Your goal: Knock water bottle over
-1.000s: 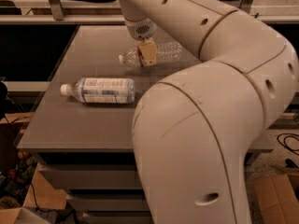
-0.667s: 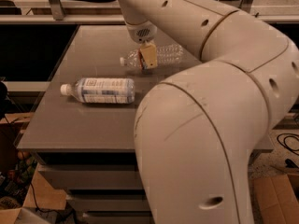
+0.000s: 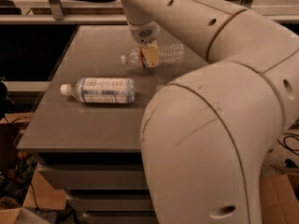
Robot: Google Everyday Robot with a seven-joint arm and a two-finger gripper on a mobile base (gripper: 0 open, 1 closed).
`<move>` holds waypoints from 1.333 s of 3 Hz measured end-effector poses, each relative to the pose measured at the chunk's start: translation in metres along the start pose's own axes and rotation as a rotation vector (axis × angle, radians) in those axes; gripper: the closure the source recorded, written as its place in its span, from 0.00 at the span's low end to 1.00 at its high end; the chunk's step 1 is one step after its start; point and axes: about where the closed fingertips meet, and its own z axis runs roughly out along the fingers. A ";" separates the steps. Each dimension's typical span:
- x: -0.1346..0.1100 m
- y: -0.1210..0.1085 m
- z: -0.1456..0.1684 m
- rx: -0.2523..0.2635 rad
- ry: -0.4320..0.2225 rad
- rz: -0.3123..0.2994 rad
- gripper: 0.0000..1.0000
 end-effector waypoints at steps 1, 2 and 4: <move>0.002 0.000 -0.001 -0.001 -0.002 0.003 0.13; 0.002 -0.001 -0.002 -0.002 -0.004 0.003 0.00; 0.002 -0.004 -0.010 -0.001 -0.009 -0.011 0.00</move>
Offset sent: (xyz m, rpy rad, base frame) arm -0.0072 -0.0046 0.0068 -0.0074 0.0264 -0.0093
